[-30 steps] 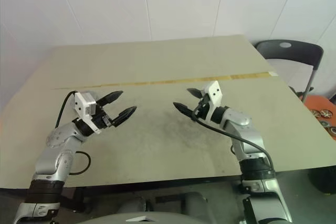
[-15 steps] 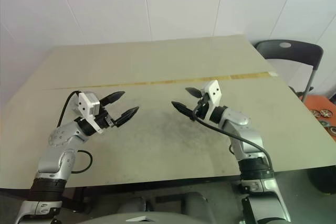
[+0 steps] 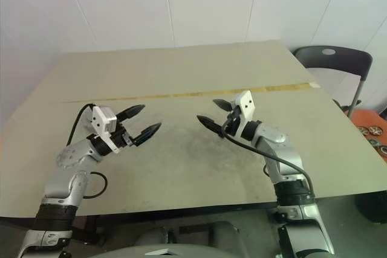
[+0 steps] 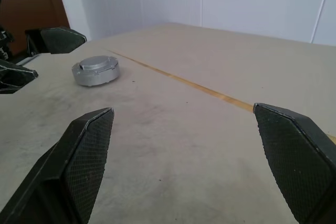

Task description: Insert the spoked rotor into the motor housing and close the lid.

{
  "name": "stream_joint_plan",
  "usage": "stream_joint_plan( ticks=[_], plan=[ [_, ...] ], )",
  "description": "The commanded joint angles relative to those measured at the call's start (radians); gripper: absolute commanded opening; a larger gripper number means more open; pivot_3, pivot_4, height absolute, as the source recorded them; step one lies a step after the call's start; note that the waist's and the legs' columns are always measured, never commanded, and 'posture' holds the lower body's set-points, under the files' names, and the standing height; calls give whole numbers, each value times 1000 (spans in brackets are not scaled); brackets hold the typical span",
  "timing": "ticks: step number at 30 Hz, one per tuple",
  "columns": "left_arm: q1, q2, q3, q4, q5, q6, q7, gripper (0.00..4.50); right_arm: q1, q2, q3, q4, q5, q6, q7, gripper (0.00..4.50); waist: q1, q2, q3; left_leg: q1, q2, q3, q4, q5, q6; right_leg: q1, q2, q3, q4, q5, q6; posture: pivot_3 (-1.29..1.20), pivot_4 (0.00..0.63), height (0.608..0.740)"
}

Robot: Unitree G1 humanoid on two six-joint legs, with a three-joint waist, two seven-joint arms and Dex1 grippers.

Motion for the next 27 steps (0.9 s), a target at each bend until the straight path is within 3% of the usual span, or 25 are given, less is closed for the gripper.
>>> stream_joint_plan(
  ticks=[1,27],
  plan=[
    [-19,1,4,-6,7,-30,0,4500,-32,7,-12,-28,19,-21,4,4456,0,0,0,0,0,0,0,0,0,0,0,0,0,0,0,0,0,740],
    [-13,4,-20,-1,31,-50,5,4500,-28,1,-2,-22,5,-30,8,4456,0,0,0,0,0,0,0,0,0,0,0,0,0,0,0,0,0,740]
  ],
)
